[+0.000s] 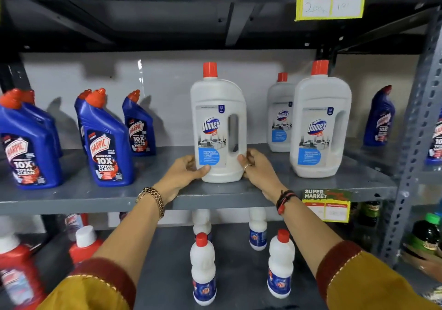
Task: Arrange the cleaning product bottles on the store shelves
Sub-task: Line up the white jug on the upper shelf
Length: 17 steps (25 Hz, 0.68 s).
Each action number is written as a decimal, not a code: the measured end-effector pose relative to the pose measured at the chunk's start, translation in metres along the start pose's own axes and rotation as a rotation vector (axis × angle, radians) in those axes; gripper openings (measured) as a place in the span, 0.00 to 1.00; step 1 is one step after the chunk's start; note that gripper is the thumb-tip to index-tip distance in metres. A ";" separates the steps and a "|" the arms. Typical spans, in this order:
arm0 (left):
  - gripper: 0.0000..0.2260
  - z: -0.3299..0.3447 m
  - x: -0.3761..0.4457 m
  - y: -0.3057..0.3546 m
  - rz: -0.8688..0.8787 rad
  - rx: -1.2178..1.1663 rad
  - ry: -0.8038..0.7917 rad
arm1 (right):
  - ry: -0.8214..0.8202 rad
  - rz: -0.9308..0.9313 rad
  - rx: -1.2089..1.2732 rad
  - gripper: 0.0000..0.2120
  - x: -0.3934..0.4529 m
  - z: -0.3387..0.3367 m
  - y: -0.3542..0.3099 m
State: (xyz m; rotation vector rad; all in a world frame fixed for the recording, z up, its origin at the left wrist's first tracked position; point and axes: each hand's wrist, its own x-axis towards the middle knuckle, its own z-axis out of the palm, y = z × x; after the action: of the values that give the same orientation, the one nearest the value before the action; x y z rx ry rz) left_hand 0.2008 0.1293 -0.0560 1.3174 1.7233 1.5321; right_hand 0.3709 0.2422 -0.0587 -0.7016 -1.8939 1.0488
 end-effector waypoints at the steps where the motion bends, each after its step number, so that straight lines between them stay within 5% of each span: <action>1: 0.19 -0.001 0.000 0.000 0.005 -0.034 0.022 | -0.005 -0.003 0.014 0.11 0.001 0.003 -0.001; 4: 0.16 -0.003 0.000 0.000 0.018 -0.085 0.047 | -0.037 0.004 0.092 0.07 0.000 0.008 -0.006; 8: 0.17 -0.003 0.006 -0.004 0.019 -0.097 0.063 | -0.150 -0.013 0.148 0.20 -0.004 0.005 -0.007; 17: 0.22 -0.005 0.009 -0.006 0.004 -0.078 0.057 | -0.147 0.027 0.144 0.20 0.003 0.003 -0.003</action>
State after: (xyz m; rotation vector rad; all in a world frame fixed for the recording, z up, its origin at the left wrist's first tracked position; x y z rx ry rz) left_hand 0.1907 0.1353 -0.0583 1.2498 1.6780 1.6372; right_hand 0.3661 0.2419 -0.0562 -0.5828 -1.9139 1.2702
